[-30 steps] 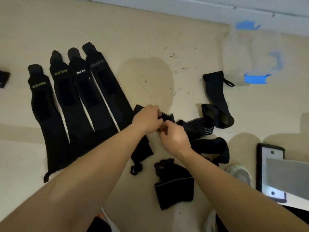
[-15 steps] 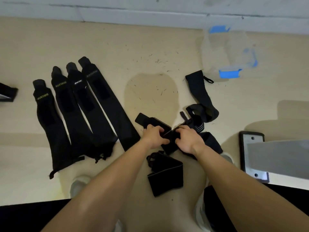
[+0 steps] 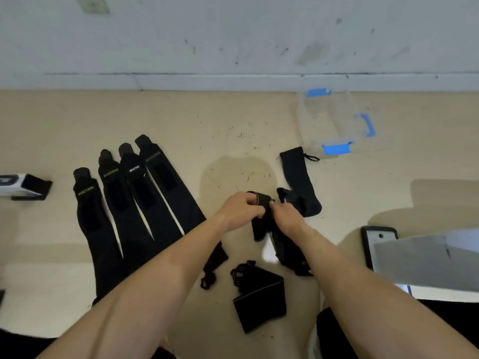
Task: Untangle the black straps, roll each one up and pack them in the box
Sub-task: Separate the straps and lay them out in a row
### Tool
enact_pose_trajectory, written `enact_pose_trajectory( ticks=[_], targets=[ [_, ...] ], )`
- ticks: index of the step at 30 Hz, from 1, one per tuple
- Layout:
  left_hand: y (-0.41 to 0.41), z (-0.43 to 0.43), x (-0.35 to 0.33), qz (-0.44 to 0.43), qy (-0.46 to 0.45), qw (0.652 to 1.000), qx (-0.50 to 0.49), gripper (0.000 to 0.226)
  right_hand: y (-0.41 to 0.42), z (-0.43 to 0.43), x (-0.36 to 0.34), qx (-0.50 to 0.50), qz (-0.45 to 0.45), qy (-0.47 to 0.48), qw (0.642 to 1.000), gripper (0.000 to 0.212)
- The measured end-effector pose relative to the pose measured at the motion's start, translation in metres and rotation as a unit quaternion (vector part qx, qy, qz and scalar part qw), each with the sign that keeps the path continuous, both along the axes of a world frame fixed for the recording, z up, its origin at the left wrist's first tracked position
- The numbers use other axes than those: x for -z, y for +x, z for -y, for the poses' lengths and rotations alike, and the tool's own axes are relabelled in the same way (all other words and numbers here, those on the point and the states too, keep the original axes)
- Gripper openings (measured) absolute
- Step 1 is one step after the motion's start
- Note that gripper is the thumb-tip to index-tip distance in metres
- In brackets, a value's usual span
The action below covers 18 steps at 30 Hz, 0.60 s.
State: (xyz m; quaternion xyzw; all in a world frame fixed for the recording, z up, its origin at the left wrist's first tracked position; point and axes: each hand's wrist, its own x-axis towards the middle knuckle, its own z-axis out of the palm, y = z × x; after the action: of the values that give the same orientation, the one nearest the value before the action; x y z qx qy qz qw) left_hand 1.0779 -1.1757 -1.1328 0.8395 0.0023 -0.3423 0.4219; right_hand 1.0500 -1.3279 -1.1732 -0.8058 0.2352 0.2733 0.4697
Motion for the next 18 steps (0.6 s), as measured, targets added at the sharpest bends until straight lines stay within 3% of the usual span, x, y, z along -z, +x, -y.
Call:
enact_pose_trajectory(
  ticks=[3, 4, 9, 11, 14, 18],
  targets=[
    [0.001, -0.009, -0.044, 0.021, -0.025, 0.999, 0.013, 0.014, 0.011, -0.003, -0.054, 0.145, -0.015, 0.178, 0.973, 0.044],
    [0.001, -0.012, -0.058, 0.025, -0.037, 0.999, 0.02, 0.008, 0.014, -0.003, -0.071, 0.14, -0.002, 0.198, 0.97, 0.044],
    [-0.011, -0.03, -0.13, 0.049, -0.089, 0.993, 0.056, 0.027, 0.024, 0.003, -0.153, 0.145, 0.078, 0.283, 0.945, 0.047],
    [-0.021, -0.038, -0.155, 0.067, -0.097, 0.99, 0.072, 0.03, 0.023, 0.005, -0.185, 0.099, 0.076, 0.305, 0.944, 0.05],
    [-0.035, -0.05, -0.186, 0.097, -0.092, 0.988, 0.079, 0.034, 0.016, 0.001, -0.23, 0.034, 0.113, 0.294, 0.949, 0.035],
    [-0.051, -0.053, -0.216, 0.063, -0.184, 0.98, -0.032, 0.03, -0.002, -0.007, -0.259, 0.04, 0.169, 0.305, 0.936, 0.02]
  ],
)
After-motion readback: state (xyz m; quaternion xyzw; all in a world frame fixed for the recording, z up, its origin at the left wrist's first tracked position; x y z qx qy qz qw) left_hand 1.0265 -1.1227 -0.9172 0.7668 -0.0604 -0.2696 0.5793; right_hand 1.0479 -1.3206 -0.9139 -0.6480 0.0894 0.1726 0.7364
